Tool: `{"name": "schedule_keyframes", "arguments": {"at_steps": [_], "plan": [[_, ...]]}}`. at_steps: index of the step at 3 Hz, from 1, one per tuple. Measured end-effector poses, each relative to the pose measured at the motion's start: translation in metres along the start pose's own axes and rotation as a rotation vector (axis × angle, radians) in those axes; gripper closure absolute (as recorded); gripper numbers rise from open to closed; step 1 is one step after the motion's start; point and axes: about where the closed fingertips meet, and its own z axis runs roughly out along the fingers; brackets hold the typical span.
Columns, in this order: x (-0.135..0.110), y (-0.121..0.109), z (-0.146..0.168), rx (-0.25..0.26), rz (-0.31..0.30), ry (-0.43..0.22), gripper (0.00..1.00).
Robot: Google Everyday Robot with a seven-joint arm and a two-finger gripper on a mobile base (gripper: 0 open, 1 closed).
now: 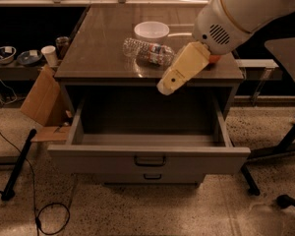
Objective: Place water bottle into top drawer
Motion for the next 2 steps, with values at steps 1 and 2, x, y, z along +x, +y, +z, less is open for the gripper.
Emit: {"name": "schedule_keyframes", "arguments": {"at_steps": [1, 2], "plan": [[-0.013, -0.002, 0.010, 0.005, -0.039, -0.014, 0.00], [-0.031, -0.010, 0.031, 0.021, -0.089, -0.035, 0.00]]}}
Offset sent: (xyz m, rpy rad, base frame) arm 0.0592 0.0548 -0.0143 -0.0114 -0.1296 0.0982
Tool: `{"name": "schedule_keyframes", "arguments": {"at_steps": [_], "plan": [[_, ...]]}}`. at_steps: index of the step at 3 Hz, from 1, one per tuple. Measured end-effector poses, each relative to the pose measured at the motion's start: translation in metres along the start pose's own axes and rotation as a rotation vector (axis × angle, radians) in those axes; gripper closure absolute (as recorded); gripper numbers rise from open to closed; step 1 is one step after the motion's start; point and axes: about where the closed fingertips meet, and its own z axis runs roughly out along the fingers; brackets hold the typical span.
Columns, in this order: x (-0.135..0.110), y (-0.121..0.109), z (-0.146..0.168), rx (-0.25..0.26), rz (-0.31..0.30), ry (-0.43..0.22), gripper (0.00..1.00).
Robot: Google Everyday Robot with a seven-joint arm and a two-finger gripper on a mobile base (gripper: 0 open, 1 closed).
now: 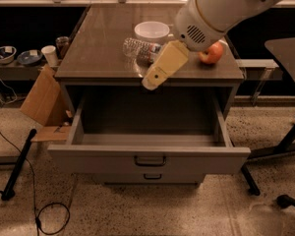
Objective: Place water bottle into top drawer
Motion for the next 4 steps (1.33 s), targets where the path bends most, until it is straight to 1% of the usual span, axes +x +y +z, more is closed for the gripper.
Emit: {"name": "schedule_keyframes", "arguments": {"at_steps": [1, 2, 3, 4], "plan": [[-0.012, -0.013, 0.028, 0.015, -0.014, -0.009, 0.00], [-0.014, -0.036, 0.058, 0.033, 0.002, 0.012, 0.00], [-0.007, -0.063, 0.077, 0.071, 0.035, 0.040, 0.00], [0.000, -0.087, 0.087, 0.110, 0.064, 0.065, 0.00]]}}
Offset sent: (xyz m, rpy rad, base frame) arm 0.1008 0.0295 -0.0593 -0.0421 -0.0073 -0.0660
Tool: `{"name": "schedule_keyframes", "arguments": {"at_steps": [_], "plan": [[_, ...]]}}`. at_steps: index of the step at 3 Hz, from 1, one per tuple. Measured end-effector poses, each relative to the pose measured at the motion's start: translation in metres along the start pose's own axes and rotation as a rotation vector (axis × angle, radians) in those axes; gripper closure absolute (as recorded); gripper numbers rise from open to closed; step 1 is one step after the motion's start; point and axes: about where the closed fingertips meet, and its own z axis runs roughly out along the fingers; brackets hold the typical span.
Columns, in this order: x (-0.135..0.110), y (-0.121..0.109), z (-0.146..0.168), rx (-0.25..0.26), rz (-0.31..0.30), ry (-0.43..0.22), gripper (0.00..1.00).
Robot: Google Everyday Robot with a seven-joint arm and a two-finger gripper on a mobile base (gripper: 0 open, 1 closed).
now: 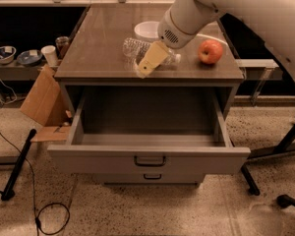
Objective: Place water bottle into top drawer
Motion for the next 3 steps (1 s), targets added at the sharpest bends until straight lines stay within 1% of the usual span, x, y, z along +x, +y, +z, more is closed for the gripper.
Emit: {"name": "schedule_keyframes", "arguments": {"at_steps": [1, 2, 3], "plan": [[0.002, -0.019, 0.011, 0.026, 0.019, 0.021, 0.00], [-0.001, -0.035, 0.025, 0.037, 0.026, 0.042, 0.00], [-0.003, -0.043, 0.042, 0.028, 0.033, 0.060, 0.00]]}}
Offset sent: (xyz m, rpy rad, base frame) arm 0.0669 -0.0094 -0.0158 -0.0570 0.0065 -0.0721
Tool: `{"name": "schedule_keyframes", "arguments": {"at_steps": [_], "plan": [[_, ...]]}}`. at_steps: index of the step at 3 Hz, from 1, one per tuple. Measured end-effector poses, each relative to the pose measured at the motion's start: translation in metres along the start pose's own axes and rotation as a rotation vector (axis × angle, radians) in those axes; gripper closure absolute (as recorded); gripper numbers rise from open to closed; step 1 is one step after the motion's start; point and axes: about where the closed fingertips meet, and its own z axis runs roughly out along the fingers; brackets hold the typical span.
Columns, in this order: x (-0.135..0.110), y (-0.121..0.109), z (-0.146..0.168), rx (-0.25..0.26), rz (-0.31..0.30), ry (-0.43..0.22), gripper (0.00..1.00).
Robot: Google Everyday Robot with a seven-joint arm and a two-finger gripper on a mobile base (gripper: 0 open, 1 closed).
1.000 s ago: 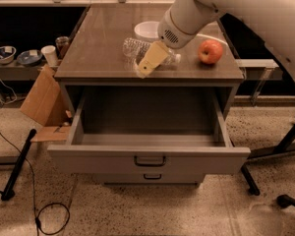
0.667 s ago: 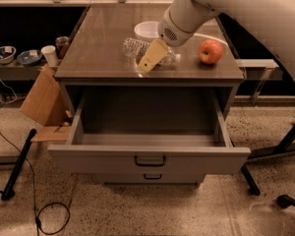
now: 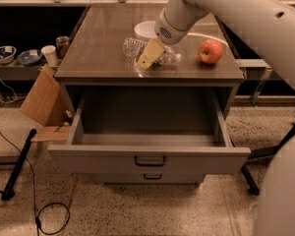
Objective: Place water bottle into top drawer
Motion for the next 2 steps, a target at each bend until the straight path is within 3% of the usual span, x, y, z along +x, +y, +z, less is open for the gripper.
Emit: {"name": "schedule_keyframes", "arguments": {"at_steps": [2], "plan": [[-0.010, -0.006, 0.036, -0.053, -0.003, 0.023, 0.00]]}}
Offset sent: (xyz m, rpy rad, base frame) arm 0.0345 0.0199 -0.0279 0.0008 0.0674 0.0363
